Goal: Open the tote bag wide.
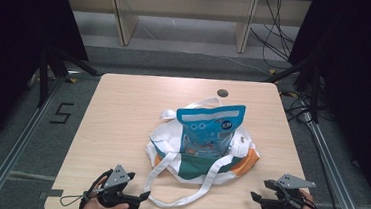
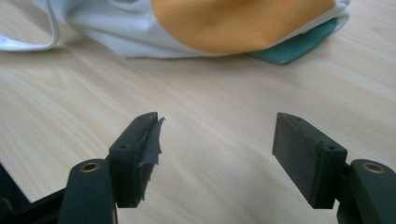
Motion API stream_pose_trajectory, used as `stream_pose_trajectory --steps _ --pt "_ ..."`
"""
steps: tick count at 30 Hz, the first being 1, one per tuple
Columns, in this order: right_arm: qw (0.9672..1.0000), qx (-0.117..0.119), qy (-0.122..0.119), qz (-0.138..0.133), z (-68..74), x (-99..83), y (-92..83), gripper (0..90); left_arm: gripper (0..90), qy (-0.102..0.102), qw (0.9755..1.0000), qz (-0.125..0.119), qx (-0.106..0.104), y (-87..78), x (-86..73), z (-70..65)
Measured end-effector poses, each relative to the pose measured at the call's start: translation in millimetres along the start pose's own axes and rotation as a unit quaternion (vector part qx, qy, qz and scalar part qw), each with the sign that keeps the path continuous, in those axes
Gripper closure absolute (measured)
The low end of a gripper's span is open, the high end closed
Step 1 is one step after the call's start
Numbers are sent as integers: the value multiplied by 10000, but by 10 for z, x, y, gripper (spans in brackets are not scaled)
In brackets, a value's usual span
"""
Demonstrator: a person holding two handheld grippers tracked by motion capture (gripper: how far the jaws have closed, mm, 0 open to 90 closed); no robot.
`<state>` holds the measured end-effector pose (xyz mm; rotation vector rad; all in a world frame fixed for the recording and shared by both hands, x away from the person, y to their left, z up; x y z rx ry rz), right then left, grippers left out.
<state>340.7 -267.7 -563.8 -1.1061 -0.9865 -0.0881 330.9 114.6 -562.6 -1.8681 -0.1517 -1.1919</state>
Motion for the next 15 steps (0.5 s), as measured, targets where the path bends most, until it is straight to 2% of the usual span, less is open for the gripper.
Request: stream_pose_trajectory --steps 2,3,4,5,6,7,8,9,10,11,12,13,14,15 --pt "10000 8 -14 64 19 -33 1 328 165 68 10000 -6 -3 7 0 6" --pt "9998 -16 -194 35 -7 -31 12 326 167 141 9999 27 -13 1 -4 14" --pt "9999 -8 -101 117 14 -54 9 326 167 28 10000 -31 2 9 6 3" --pt "9998 -59 -107 139 7 -61 7 326 167 -82 9999 -96 18 18 15 -5" --pt "9998 -61 -74 169 10 -68 6 325 168 -97 9999 -94 26 16 15 1" --pt "9999 -13 -50 106 16 -56 24 324 168 125 9999 83 70 -5 -15 49" --pt "9997 -59 -157 166 -14 -64 15 322 167 -25 10000 13 80 9 -7 37" --pt "9995 -4 -251 168 -27 -65 25 320 167 -62 10000 -36 38 11 -1 22" --pt "9997 -14 -142 195 -20 -77 22 319 167 -112 9999 -51 73 13 3 22" --pt "9997 -111 -155 165 -40 -74 25 319 167 -142 9999 -55 78 15 1 24" --pt "9996 -65 68 251 4 -95 20 318 167 -147 9998 -85 80 18 8 24" --pt "9995 -66 38 315 0 -109 20 317 167 71 9999 35 95 -1 -10 58" --pt "9997 -34 -9 259 0 -101 33 317 168 104 9998 77 142 -6 -18 77" --pt "9996 -25 -54 268 -4 -100 36 317 167 -121 9999 -78 92 12 7 42"
Point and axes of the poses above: each handheld gripper's, and its own axes: y roughly forward along the jaws, x roughly out of its top, z roughly to its left, the point moved 10 cm from there along y, roughly forward along the jaws, and after that the axes turned 2 degrees about -y, right-handed, at the moved point
